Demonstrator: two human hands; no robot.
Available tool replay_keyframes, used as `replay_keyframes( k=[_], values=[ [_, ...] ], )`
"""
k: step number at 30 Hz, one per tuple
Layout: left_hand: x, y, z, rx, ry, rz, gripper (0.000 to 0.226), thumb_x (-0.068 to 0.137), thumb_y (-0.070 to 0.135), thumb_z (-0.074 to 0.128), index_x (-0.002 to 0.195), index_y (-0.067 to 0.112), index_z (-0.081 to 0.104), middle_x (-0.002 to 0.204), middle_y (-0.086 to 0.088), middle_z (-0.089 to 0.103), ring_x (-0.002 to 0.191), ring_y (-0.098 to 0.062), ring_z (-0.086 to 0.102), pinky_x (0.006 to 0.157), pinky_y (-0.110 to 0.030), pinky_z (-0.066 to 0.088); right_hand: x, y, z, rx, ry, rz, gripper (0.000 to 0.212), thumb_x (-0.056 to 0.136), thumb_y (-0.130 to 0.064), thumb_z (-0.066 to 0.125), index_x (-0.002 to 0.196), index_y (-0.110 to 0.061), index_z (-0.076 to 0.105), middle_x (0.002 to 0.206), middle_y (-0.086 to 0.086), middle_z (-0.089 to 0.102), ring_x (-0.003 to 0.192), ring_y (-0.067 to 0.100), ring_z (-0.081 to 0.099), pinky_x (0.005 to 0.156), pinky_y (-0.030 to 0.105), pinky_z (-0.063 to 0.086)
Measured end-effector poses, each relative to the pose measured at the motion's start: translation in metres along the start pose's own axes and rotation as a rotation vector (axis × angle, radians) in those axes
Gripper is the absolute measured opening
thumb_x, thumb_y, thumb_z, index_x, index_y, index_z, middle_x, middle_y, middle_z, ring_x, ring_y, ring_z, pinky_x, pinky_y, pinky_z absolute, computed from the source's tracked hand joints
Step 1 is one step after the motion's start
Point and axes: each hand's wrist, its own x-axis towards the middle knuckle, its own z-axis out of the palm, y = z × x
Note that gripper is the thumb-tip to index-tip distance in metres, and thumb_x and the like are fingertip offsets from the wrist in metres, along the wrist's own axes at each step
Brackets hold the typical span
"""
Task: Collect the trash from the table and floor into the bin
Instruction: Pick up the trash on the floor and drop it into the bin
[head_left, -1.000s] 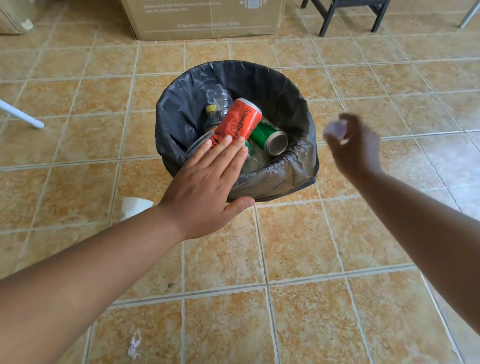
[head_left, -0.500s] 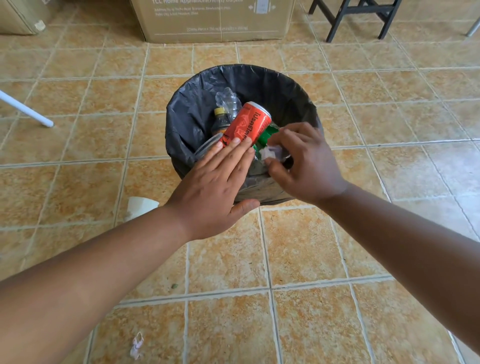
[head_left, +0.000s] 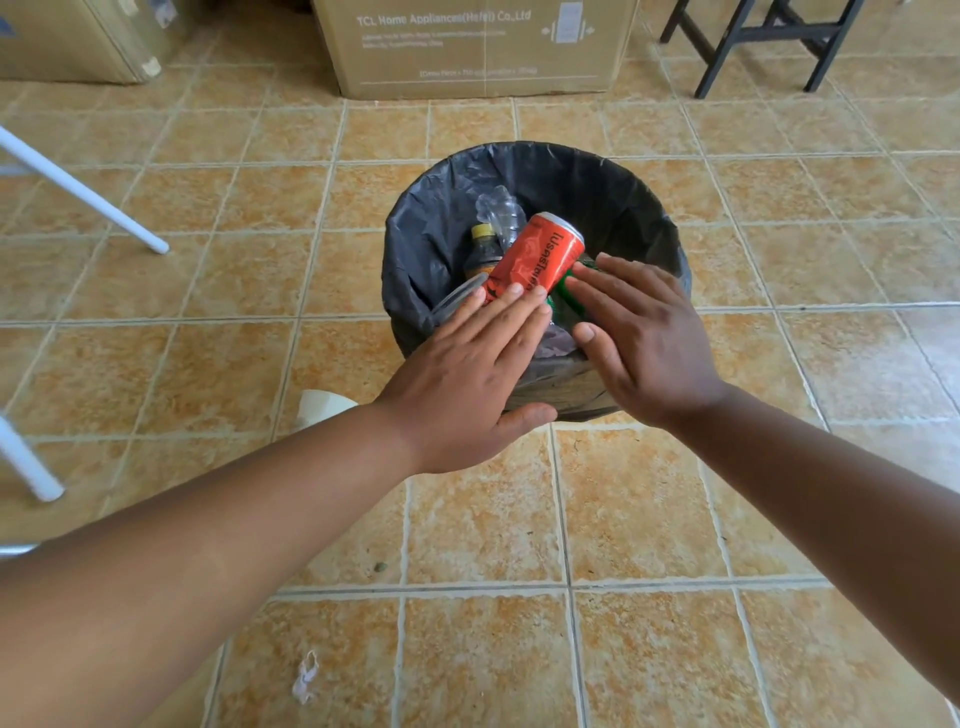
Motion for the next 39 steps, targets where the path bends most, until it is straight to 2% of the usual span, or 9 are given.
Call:
replay_keyframes(
  k=[4, 6, 8, 13, 16, 21, 25, 34, 39],
  values=[
    [-0.023, -0.019, -0.001, -0.235, 0.226, -0.085, 0.070, 0.100, 0.047, 0.043, 0.153, 0.002, 0.033, 0.160, -0.011, 0.033, 0.151, -0.024, 0.023, 0.124, -0.050, 0.012, 0.001, 0.000, -0.001, 0.002, -0.023, 0.021, 0.062, 0.105, -0.044, 0.025, 0.142, -0.006, 0.056, 0.145, 0.013, 0.055, 0.142, 0.031, 0.044, 0.113, 0.050, 0.036],
    [-0.044, -0.037, 0.007, -0.353, 0.342, -0.245, 0.063, 0.099, 0.040, 0.046, 0.149, 0.001, 0.039, 0.155, -0.011, 0.040, 0.147, -0.023, 0.031, 0.122, -0.049, 0.021, 0.000, 0.000, -0.001, -0.007, -0.034, 0.034, 0.062, 0.104, -0.044, 0.025, 0.143, -0.006, 0.054, 0.147, 0.014, 0.053, 0.144, 0.031, 0.041, 0.115, 0.050, 0.033],
    [-0.066, -0.056, 0.021, -0.411, 0.326, -0.427, 0.061, 0.099, 0.039, 0.046, 0.148, 0.003, 0.040, 0.153, -0.011, 0.041, 0.143, -0.023, 0.036, 0.119, -0.043, 0.030, 0.000, -0.001, -0.001, -0.012, -0.038, 0.032, 0.061, 0.104, -0.043, 0.026, 0.143, -0.005, 0.053, 0.149, 0.015, 0.051, 0.145, 0.032, 0.040, 0.117, 0.049, 0.032],
    [-0.110, -0.102, 0.064, -0.428, 0.118, -0.766, 0.057, 0.099, 0.037, 0.053, 0.148, 0.011, 0.039, 0.154, -0.011, 0.037, 0.139, -0.032, 0.040, 0.104, -0.045, 0.040, 0.000, -0.001, -0.002, -0.021, -0.034, 0.035, 0.065, 0.104, -0.046, 0.021, 0.144, -0.005, 0.052, 0.150, 0.016, 0.049, 0.145, 0.031, 0.039, 0.118, 0.047, 0.031],
    [-0.127, -0.123, 0.089, -0.355, -0.219, -0.848, 0.068, 0.098, 0.047, 0.051, 0.156, 0.019, 0.027, 0.161, -0.011, 0.023, 0.146, -0.033, 0.027, 0.110, -0.047, 0.036, 0.000, 0.000, -0.002, -0.024, -0.037, 0.031, 0.067, 0.105, -0.047, 0.018, 0.146, -0.006, 0.051, 0.150, 0.015, 0.048, 0.145, 0.031, 0.039, 0.118, 0.047, 0.031],
    [-0.150, -0.125, 0.119, -0.356, -0.718, -0.806, 0.077, 0.095, 0.063, 0.047, 0.156, 0.047, 0.003, 0.167, -0.005, -0.011, 0.153, -0.033, 0.011, 0.119, -0.043, 0.027, 0.001, 0.000, -0.002, -0.027, -0.041, 0.038, 0.066, 0.104, -0.046, 0.019, 0.146, -0.006, 0.051, 0.151, 0.015, 0.048, 0.145, 0.031, 0.039, 0.117, 0.048, 0.032],
    [-0.161, -0.114, 0.129, -0.377, -0.832, -0.793, 0.075, 0.095, 0.060, 0.048, 0.155, 0.048, 0.004, 0.162, -0.006, -0.029, 0.152, -0.030, 0.018, 0.116, -0.037, 0.032, 0.000, -0.001, -0.002, -0.021, -0.037, 0.036, 0.067, 0.104, -0.047, 0.017, 0.145, -0.006, 0.051, 0.151, 0.015, 0.048, 0.145, 0.031, 0.039, 0.117, 0.047, 0.032],
    [-0.158, -0.120, 0.126, -0.415, -0.656, -0.875, 0.074, 0.095, 0.055, 0.052, 0.156, 0.047, 0.011, 0.164, -0.002, -0.022, 0.152, -0.030, 0.019, 0.111, -0.034, 0.036, 0.002, 0.000, -0.002, -0.033, -0.061, 0.047, 0.073, 0.104, -0.052, 0.010, 0.147, -0.008, 0.050, 0.152, 0.013, 0.047, 0.146, 0.029, 0.038, 0.119, 0.046, 0.030],
    [-0.130, -0.133, 0.083, -0.425, -0.167, -0.901, 0.074, 0.093, 0.038, 0.065, 0.155, 0.039, 0.026, 0.165, -0.001, -0.004, 0.140, -0.035, 0.040, 0.106, -0.040, 0.043, 0.002, 0.000, -0.002, -0.033, -0.061, 0.045, 0.073, 0.104, -0.052, 0.010, 0.147, -0.008, 0.049, 0.152, 0.013, 0.047, 0.146, 0.029, 0.038, 0.119, 0.046, 0.030]
  ],
)
